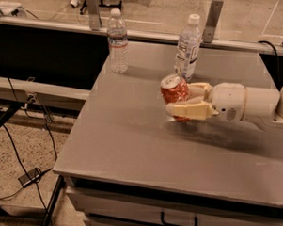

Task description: Knock coke can over

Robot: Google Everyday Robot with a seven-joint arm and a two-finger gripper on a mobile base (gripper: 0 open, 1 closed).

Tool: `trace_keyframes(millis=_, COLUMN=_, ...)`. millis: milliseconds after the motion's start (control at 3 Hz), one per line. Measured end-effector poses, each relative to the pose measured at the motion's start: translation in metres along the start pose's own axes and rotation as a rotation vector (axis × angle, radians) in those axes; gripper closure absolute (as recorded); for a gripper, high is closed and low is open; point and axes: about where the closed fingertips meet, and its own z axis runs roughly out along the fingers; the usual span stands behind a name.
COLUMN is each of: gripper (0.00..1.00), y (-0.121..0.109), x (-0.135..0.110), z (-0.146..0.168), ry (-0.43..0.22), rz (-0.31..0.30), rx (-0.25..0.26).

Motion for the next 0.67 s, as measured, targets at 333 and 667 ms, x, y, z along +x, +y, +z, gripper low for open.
trace_keyframes(millis=333, gripper=0.92, y=-0.007, x=-0.023, z=-0.012, ry=0.142, rz=-0.058, rx=0.041)
trace_keyframes(millis=667, gripper=1.0, y=-0.014, x=-0.036, z=-0.027, ry=0.361, rz=-0.121, rx=0.099)
